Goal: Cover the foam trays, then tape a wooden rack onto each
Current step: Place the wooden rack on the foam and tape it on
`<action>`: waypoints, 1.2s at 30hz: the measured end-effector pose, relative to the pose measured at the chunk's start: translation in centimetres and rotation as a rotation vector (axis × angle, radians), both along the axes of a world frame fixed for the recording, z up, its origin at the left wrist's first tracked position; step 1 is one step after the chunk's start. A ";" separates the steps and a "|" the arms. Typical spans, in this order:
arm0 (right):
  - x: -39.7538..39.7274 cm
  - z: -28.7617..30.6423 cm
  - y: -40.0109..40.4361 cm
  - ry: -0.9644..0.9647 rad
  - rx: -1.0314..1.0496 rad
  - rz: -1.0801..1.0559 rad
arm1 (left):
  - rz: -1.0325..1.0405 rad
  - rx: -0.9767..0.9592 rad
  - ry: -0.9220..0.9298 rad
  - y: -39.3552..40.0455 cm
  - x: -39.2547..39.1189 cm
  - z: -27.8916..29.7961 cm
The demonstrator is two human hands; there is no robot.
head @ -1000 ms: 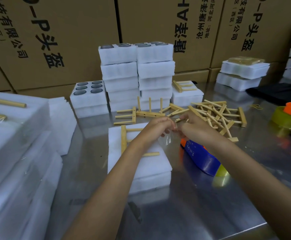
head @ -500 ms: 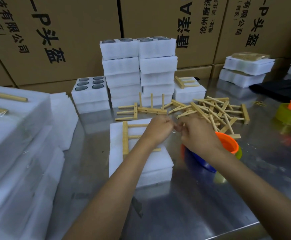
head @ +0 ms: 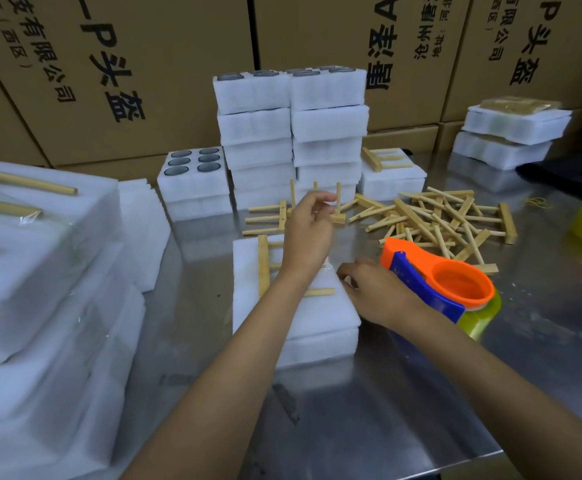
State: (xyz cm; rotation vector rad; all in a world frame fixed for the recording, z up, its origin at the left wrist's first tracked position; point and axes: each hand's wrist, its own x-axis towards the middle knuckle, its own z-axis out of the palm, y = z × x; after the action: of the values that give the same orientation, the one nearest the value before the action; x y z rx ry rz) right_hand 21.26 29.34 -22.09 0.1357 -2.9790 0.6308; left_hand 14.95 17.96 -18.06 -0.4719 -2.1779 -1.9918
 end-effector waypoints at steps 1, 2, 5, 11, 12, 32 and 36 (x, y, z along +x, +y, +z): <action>-0.1 -0.3 0.1 0.013 -0.033 -0.007 | 0.027 -0.008 0.066 -0.6 0.3 0.4; -0.1 -0.7 0.2 0.026 -0.056 -0.020 | 0.066 -0.019 0.122 -1.4 0.6 0.8; -0.3 -1.5 0.1 0.036 -0.114 -0.054 | 0.294 -0.081 0.198 -5.4 0.4 1.3; -0.1 -2.0 0.0 0.035 -0.166 -0.100 | 0.295 -0.404 -0.357 -12.6 0.0 -4.8; -0.1 -2.0 -0.1 0.034 -0.161 -0.112 | 0.173 -0.279 -0.473 -12.7 0.4 -5.7; -2.6 -1.4 -5.4 -0.069 -1.469 -0.282 | -0.091 0.638 -0.523 -13.9 -0.1 -5.0; -3.9 -2.7 -5.2 -0.296 -1.622 -0.110 | -0.056 0.607 -0.446 -14.2 -0.7 -5.1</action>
State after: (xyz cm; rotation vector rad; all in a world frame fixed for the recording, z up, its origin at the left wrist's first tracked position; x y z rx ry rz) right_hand 17.37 24.19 -24.79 -0.2555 -1.6961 2.7623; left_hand 14.28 3.77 -23.20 0.0036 -1.6023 -2.8382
